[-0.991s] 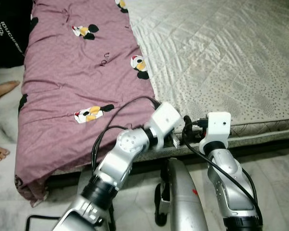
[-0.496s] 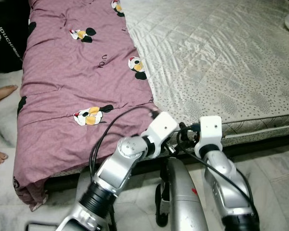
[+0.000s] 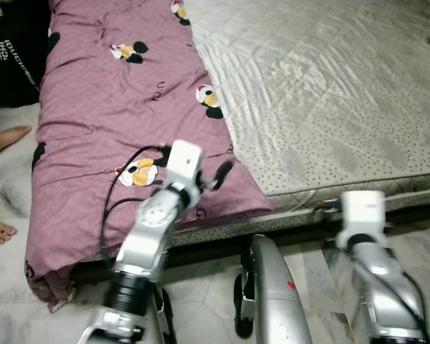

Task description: Clean up the room

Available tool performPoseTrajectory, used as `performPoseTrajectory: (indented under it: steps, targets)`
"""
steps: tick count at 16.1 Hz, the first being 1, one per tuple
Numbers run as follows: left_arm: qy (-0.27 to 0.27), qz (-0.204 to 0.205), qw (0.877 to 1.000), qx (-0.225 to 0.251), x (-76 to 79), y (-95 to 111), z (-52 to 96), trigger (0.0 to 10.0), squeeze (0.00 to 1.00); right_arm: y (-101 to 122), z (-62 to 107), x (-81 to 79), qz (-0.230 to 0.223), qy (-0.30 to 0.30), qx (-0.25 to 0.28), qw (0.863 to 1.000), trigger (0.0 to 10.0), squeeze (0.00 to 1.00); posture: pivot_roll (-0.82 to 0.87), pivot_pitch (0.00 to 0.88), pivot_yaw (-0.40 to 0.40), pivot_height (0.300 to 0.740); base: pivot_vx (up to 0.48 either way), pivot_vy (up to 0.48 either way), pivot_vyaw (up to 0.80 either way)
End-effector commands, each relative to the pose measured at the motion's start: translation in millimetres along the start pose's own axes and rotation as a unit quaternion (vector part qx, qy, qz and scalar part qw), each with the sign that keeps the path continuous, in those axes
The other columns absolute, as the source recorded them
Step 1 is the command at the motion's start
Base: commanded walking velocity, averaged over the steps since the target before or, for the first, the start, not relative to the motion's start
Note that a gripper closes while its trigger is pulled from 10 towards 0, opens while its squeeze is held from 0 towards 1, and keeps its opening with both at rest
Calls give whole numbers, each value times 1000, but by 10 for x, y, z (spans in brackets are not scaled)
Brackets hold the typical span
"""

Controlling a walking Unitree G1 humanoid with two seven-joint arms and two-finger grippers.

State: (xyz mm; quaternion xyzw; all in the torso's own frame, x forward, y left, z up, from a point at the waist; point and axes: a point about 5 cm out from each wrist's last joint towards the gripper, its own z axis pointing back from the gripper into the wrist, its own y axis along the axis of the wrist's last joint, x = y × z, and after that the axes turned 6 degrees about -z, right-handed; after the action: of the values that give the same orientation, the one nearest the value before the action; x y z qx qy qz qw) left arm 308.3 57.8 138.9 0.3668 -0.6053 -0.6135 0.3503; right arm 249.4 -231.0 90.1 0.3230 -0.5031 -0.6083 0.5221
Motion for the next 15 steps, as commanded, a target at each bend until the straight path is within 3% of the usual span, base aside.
performPoseTrajectory:
  steps: [1, 3, 5, 7, 9, 12, 15]
  targets:
    - [16, 21, 1000, 6, -56, -29, 69, 10000, 0, 35, 8, -13, -22, 0, 9, 1000, 10000, 0, -102, 148, -42, 572, 0, 0, 0]
    - [25, 17, 999, 27, -96, 9, 100, 10000, 0, 53, 15, -28, -30, -1, 11, 999, 10000, 0, -107, 148, -43, 572, 0, 0, 0]
    - [108, -4, 993, 49, -383, 73, 140, 10000, 0, 86, 20, -87, -43, 15, 19, 999, 10000, 0, -112, 156, -49, 572, 0, 0, 0]
    - [184, -3, 983, -2, -706, -29, 142, 10000, 0, 107, 28, -122, -53, 25, 24, 998, 10000, 0, -119, 161, -51, 572, 0, 0, 0]
    - [228, 35, 971, -56, -1010, -173, 113, 10000, 0, 154, 102, -107, -66, 28, 34, 997, 10000, 0, -148, 182, -54, 572, 0, 0, 0]
    - [227, 29, 966, -119, -1091, -346, 70, 10000, 0, 167, 249, -85, -73, 38, 31, 996, 10000, 0, -188, 212, -63, 572, 0, 0, 0]
    - [173, 14, 967, -189, -993, -524, -28, 10000, 0, 124, 497, -24, -74, 49, 16, 996, 10000, 0, -258, 274, -57, 572, 0, 0, 0]
